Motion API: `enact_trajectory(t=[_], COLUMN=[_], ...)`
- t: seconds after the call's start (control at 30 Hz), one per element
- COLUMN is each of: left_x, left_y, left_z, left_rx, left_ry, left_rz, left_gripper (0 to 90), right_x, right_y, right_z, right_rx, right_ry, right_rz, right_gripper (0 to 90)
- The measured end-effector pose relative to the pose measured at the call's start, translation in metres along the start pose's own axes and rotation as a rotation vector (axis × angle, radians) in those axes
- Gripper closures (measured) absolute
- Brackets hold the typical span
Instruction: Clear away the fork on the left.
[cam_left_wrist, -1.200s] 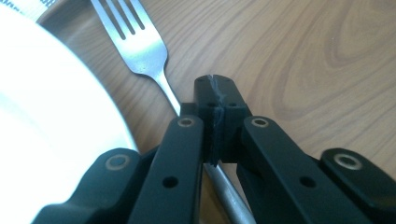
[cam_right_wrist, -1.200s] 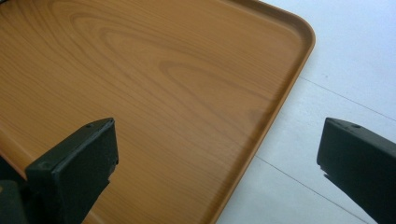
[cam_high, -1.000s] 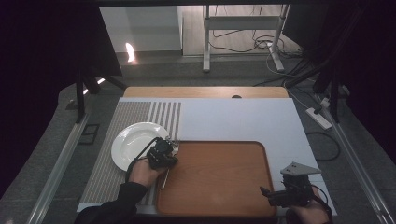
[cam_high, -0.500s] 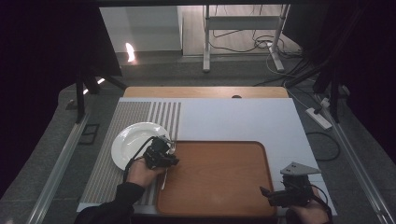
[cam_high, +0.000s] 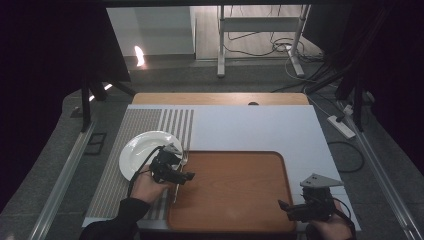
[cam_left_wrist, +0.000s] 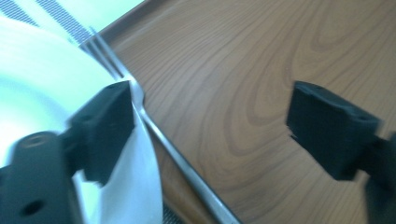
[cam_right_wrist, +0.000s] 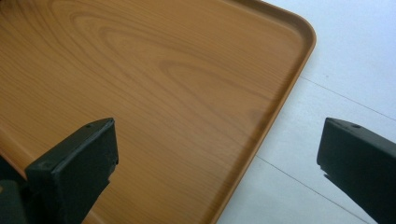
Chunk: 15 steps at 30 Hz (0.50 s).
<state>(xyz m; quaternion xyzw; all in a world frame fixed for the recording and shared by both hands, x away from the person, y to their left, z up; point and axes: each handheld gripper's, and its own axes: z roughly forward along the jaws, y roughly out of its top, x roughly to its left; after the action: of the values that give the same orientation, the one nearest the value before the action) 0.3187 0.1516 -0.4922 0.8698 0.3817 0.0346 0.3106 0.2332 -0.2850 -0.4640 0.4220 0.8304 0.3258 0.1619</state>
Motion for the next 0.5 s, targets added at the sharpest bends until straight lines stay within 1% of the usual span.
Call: enact_trajectory(t=[0.07,0.1,0.2,0.4,0.5], left_x=[0.000,0.000,0.000,0.003,0.004], left_y=[-0.002,-0.003,-0.005,-0.010,-0.013], left_z=[-0.002,-0.003,-0.004,-0.007,-0.011], left_rx=[-0.004,-0.010,-0.021,-0.044,-0.063], left_ry=[0.008,0.013,0.015,0.014,0.021], left_rz=[0.005,0.007,0.006,-0.002,-0.005], left_gripper=[12.3,8.1,4.3,1.6,1.0], right_x=[0.000,0.000,0.000,0.000,0.000], right_y=[0.000,0.000,0.000,0.000,0.000], right_z=[0.000,0.000,0.000,0.000,0.000], right_rx=[0.000,-0.001,0.000,0.003,0.001], right_ry=[0.000,0.000,0.000,0.001,0.002], right_rz=[0.000,0.000,0.000,0.000,0.002], right_gripper=[0.0,0.0,0.0,0.0,0.0])
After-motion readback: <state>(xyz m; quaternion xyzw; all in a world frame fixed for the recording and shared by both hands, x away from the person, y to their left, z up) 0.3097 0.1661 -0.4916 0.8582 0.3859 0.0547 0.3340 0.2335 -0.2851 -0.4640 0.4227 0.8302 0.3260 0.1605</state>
